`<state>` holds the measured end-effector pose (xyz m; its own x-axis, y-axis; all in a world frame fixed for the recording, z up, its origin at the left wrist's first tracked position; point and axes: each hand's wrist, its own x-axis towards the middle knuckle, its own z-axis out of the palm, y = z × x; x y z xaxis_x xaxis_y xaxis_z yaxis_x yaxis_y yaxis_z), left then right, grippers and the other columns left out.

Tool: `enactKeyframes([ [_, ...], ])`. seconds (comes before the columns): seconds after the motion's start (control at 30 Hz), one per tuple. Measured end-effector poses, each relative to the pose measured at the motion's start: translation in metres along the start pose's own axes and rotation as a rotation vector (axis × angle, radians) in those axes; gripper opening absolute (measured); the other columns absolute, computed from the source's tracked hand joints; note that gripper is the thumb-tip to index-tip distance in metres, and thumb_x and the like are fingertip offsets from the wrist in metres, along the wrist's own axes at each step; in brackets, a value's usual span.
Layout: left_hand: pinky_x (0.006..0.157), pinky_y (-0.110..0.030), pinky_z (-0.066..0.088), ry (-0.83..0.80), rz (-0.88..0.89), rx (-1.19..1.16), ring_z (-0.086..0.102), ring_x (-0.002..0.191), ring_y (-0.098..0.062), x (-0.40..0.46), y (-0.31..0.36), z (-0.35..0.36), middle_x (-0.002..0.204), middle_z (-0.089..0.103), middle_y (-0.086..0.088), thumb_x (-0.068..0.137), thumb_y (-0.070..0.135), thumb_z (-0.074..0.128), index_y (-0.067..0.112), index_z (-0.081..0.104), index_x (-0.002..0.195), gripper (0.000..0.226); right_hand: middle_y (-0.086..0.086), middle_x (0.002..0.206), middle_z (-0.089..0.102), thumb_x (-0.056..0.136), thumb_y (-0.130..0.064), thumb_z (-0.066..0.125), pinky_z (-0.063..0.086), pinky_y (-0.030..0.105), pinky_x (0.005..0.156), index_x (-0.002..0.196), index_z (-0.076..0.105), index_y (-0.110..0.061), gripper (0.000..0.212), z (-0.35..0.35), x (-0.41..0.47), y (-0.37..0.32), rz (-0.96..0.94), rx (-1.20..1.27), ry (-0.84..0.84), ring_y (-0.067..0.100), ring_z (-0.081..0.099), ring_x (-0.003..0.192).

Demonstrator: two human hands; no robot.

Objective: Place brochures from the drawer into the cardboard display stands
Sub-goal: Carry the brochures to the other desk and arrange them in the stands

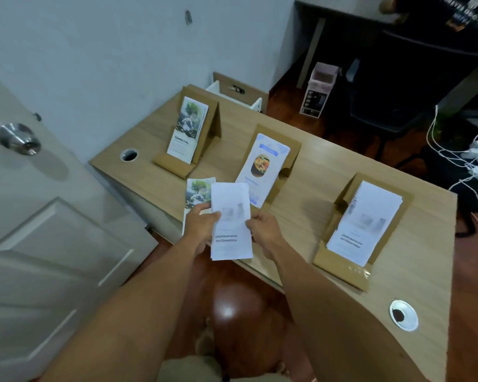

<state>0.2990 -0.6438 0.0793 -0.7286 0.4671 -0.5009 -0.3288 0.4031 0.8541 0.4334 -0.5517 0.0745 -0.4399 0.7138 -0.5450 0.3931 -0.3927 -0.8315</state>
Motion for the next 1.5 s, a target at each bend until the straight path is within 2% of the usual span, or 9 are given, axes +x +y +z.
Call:
enactKeyframes([
  [0.17,0.061,-0.029,0.055,-0.007,-0.028,0.008,0.065,0.071,-0.02,0.052,0.011,-0.046,0.094,0.072,-0.014,0.089,0.003,0.068,0.009,0.069,0.094,0.007,0.002,0.084,0.071,0.08,0.001,0.055,0.05,0.028,0.063,0.078,0.068,-0.018,0.023,0.063,0.03,-0.024,-0.032,-0.104,0.065,0.02,0.064,0.075],
  [0.33,0.076,-0.037,0.057,-0.034,-0.043,0.08,0.07,0.084,-0.025,0.098,0.011,-0.074,0.101,0.075,-0.012,0.09,0.001,0.064,0.009,0.069,0.098,0.012,0.005,0.097,0.07,0.082,-0.002,0.059,0.047,0.028,0.067,0.1,0.068,-0.009,0.022,0.115,0.062,-0.025,-0.031,-0.242,0.177,0.023,0.065,0.089],
  [0.5,0.053,-0.021,0.05,-0.083,-0.025,0.2,0.066,0.075,-0.019,0.121,0.003,-0.076,0.096,0.076,-0.007,0.087,0.003,0.062,0.002,0.073,0.105,0.021,0.001,0.1,0.064,0.082,0.001,0.056,0.039,0.023,0.061,0.111,0.065,-0.009,0.031,0.138,0.077,-0.017,-0.042,-0.361,0.228,0.02,0.059,0.089],
  [0.67,0.046,-0.017,0.04,-0.078,0.02,0.321,0.057,0.061,-0.013,0.129,-0.003,-0.074,0.074,0.067,0.0,0.086,0.01,0.064,0.011,0.063,0.077,0.009,0.0,0.089,0.061,0.087,-0.002,0.058,0.033,0.021,0.051,0.102,0.061,-0.009,0.017,0.145,0.082,-0.008,0.003,-0.461,0.282,0.016,0.055,0.076],
  [0.83,0.054,-0.023,0.042,-0.063,0.024,0.364,0.072,0.079,-0.022,0.134,-0.013,-0.076,0.093,0.077,-0.003,0.084,0.012,0.06,0.012,0.071,0.097,0.018,0.001,0.087,0.06,0.086,-0.005,0.06,0.034,0.023,0.052,0.095,0.057,-0.011,0.011,0.155,0.084,-0.005,0.035,-0.454,0.333,0.019,0.056,0.077],
  [1.07,0.078,-0.029,0.049,0.177,-0.105,0.462,0.058,0.087,-0.025,0.129,-0.029,-0.086,0.118,0.061,-0.012,0.08,0.017,0.066,0.01,0.064,0.103,0.024,0.008,0.09,0.064,0.082,0.0,0.057,0.041,0.029,0.058,0.093,0.058,-0.006,0.013,0.154,0.086,0.001,0.039,-0.459,0.345,0.019,0.053,0.074],
  [1.27,0.06,-0.033,0.055,0.007,-0.224,0.277,0.07,0.093,-0.028,0.115,-0.042,-0.089,0.103,0.069,-0.011,0.078,0.013,0.078,0.008,0.059,0.106,0.034,0.005,0.084,0.06,0.082,0.002,0.054,0.043,0.028,0.061,0.093,0.06,-0.005,0.014,0.15,0.083,0.007,0.012,-0.397,0.313,0.018,0.055,0.075],
  [1.37,0.077,-0.052,0.063,-0.129,-0.312,0.098,0.074,0.094,-0.036,0.117,-0.04,-0.092,0.102,0.076,-0.018,0.073,0.003,0.07,0.003,0.071,0.102,0.029,0.001,0.091,0.061,0.083,-0.005,0.055,0.042,0.029,0.069,0.098,0.063,-0.007,0.017,0.146,0.078,0.008,0.052,-0.32,0.287,0.018,0.054,0.082],
  [1.5,0.068,-0.036,0.057,-0.24,-0.381,0.046,0.07,0.088,-0.031,0.107,-0.026,-0.1,0.105,0.074,-0.017,0.076,0.0,0.062,0.005,0.07,0.104,0.03,0.01,0.075,0.048,0.075,-0.012,0.055,0.038,0.033,0.061,0.072,0.05,-0.009,0.007,0.143,0.067,0.008,0.132,-0.204,0.196,0.022,0.048,0.07],
])
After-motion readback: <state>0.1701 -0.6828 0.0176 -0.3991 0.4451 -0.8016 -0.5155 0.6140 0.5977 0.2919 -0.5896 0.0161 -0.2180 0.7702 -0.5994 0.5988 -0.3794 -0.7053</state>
